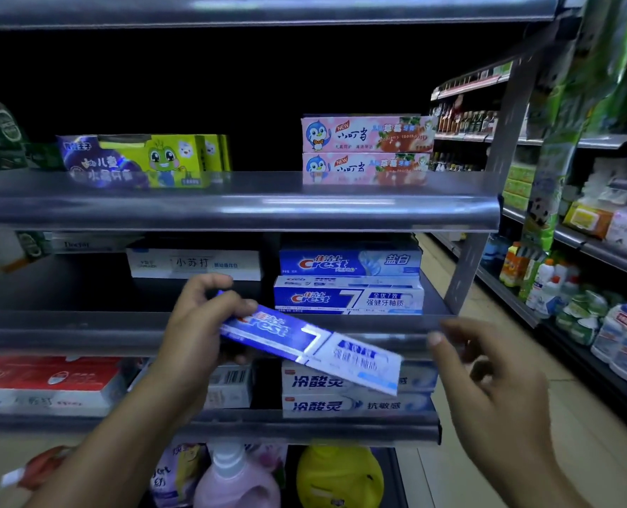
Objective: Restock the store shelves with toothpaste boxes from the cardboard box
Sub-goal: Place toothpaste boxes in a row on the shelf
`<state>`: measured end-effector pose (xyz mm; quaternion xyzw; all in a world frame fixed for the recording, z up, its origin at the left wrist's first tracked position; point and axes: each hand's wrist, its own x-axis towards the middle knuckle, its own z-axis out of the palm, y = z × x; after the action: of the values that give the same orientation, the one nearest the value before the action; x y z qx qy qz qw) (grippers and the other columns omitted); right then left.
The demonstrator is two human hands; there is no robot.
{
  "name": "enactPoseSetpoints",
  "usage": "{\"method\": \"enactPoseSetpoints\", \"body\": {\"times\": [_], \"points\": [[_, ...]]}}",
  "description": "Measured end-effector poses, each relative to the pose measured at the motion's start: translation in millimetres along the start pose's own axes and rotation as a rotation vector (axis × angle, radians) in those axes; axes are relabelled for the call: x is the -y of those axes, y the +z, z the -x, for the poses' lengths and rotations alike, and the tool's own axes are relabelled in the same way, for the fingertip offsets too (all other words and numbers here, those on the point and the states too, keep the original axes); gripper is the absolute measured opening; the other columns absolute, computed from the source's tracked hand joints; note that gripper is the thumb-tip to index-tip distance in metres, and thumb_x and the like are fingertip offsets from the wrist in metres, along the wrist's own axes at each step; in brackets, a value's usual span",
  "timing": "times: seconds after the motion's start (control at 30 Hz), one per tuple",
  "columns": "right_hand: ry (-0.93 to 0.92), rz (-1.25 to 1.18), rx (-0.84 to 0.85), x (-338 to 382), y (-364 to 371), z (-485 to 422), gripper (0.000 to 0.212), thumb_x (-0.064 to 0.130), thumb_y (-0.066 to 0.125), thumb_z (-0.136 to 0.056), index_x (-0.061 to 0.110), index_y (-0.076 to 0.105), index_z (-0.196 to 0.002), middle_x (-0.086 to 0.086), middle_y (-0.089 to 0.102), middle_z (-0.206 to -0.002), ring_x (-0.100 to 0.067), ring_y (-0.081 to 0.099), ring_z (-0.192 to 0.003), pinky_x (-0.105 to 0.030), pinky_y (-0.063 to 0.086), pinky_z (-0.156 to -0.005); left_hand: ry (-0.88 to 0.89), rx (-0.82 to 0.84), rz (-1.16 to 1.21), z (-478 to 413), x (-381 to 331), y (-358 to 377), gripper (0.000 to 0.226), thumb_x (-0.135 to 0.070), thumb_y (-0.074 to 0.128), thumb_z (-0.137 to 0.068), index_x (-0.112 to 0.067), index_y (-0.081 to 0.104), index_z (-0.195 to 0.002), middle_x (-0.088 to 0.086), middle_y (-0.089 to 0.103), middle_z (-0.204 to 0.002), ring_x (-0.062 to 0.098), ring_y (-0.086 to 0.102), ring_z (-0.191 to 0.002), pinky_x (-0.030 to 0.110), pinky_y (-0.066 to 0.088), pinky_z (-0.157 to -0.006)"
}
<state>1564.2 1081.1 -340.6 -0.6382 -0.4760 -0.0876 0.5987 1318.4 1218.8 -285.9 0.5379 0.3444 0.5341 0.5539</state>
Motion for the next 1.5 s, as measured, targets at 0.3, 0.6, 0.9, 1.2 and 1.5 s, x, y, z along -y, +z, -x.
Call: {"method": "enactPoseSetpoints", "body": {"times": [0.3, 0.6, 0.9, 1.2, 1.5], "points": [[0.378, -0.628, 0.178, 20.1, 7.0, -14.3, 0.037, 0.031, 0.079, -0.071, 0.013, 0.075, -0.103, -0.009, 0.079, -0.087, -0.02, 0.074, -0.069, -0.023, 0.058, -0.062, 0.044, 0.125, 0.266, -4.0, 3.4, 17.2, 0.029, -0.012, 0.065, -0.082, -0.021, 0.038, -0.089, -0.001, 0.063, -0.069, 0.015, 0.067, -0.065, 0.03, 0.052, -0.052], [0.29, -0.575, 0.076, 14.0, 4.4, -50.3, 0.033, 0.011, 0.087, -0.07, 0.014, 0.073, -0.099, -0.005, 0.079, -0.091, -0.018, 0.075, -0.08, -0.023, 0.06, -0.069, 0.142, 0.013, 0.054, -23.2, -2.9, 28.1, 0.033, -0.016, 0.082, -0.073, -0.014, 0.06, -0.098, 0.008, 0.079, -0.094, 0.018, 0.076, -0.086, 0.031, 0.061, -0.08], [0.173, -0.398, 0.082, 7.1, 18.3, -94.1, 0.025, 0.013, 0.084, -0.082, 0.024, 0.071, -0.101, 0.01, 0.078, -0.092, -0.004, 0.074, -0.088, -0.02, 0.06, -0.08, 0.241, -0.051, -0.212, -54.0, -8.7, 25.5, 0.029, -0.008, 0.086, -0.078, -0.014, 0.067, -0.1, 0.004, 0.079, -0.09, 0.012, 0.076, -0.084, 0.023, 0.06, -0.072], [0.221, -0.073, 0.169, -17.1, 28.8, -85.9, 0.032, 0.032, 0.083, -0.083, 0.024, 0.074, -0.112, 0.019, 0.073, -0.091, 0.003, 0.069, -0.084, -0.02, 0.055, -0.072, 0.22, -0.03, -0.679, -70.5, 10.7, 15.9, 0.033, -0.017, 0.092, -0.075, -0.034, 0.063, -0.079, -0.02, 0.074, -0.071, -0.003, 0.071, -0.069, 0.026, 0.056, -0.07], [0.307, 0.08, 0.197, -19.5, 34.4, -115.2, 0.029, 0.036, 0.088, -0.078, 0.017, 0.075, -0.097, 0.007, 0.073, -0.084, -0.014, 0.069, -0.08, -0.042, 0.06, -0.078, 0.184, -0.073, -0.81, -88.2, 11.4, 24.5, 0.033, -0.027, 0.096, -0.067, -0.025, 0.064, -0.073, -0.01, 0.071, -0.067, 0.003, 0.068, -0.068, 0.019, 0.048, -0.063]]}}
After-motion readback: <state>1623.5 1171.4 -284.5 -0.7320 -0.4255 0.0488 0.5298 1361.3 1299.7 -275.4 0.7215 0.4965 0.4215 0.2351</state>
